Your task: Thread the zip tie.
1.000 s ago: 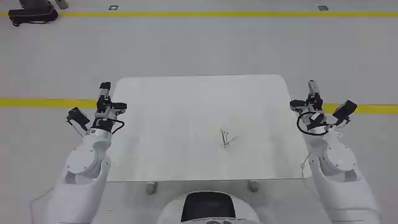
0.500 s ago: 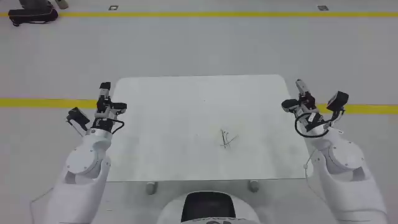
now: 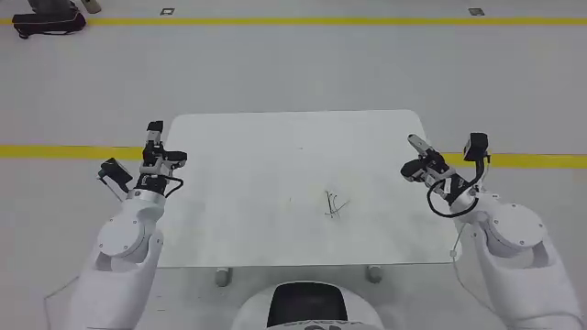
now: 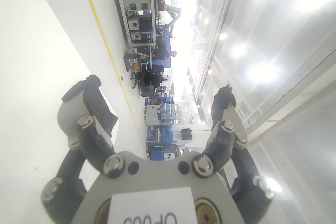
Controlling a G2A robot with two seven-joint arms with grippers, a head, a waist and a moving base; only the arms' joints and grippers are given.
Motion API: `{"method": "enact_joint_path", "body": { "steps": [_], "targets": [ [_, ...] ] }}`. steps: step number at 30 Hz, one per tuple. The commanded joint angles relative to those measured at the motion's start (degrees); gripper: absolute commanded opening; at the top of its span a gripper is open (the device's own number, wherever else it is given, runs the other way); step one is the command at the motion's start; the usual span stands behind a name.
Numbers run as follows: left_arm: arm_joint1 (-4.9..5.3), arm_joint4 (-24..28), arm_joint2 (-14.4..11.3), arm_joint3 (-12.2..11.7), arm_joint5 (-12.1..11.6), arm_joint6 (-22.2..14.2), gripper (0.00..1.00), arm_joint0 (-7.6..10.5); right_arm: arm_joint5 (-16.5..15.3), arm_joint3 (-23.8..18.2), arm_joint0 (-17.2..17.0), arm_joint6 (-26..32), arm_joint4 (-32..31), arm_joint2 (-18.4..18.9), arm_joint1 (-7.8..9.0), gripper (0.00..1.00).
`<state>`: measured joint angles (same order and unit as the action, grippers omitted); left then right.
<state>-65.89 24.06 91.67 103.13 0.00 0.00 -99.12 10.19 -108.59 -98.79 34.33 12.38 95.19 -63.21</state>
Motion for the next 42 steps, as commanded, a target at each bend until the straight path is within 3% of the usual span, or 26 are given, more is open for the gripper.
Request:
{"method": "enact_joint_path", "body": {
  "steps": [1,4,5,7,16,18,25,30,42],
  "targets": [
    [0.0,0.0,0.0,0.0,0.0,0.0,1.0,0.0,2.19,-0.49,1.16,3.78,-1.76,0.19,0.38,1.0],
    [0.0,0.0,0.0,0.0,0.0,0.0,1.0,0.0,7.07,-1.18,3.54,11.31,-6.87,-0.24,1.26,1.0],
    [0.0,0.0,0.0,0.0,0.0,0.0,1.0,0.0,8.47,-1.76,4.68,15.18,-12.04,-0.73,1.86,1.0],
    [0.0,0.0,0.0,0.0,0.0,0.0,1.0,0.0,9.29,-1.38,5.48,22.38,-17.3,-1.8,2.64,1.0],
    [0.0,0.0,0.0,0.0,0.0,0.0,1.0,0.0,9.29,-1.38,5.48,22.38,-17.3,-1.8,2.64,1.0],
    [0.0,0.0,0.0,0.0,0.0,0.0,1.0,0.0,8.54,-2.31,5.72,23.52,-19.12,-3.27,2.77,1.0],
    [0.0,0.0,0.0,0.0,0.0,0.0,1.0,0.0,9.29,-0.08,13.18,29.56,-28.55,-10.21,3.18,1.0],
    [0.0,0.0,0.0,0.0,0.0,0.0,1.0,0.0,9.29,3.91,18.66,34.8,-35.76,-16.41,2.36,1.0],
    [0.0,0.0,0.0,0.0,0.0,0.0,1.0,0.0,9.29,4.12,18.85,34.88,-35.89,-16.61,2.28,1.0]
  ]
}}
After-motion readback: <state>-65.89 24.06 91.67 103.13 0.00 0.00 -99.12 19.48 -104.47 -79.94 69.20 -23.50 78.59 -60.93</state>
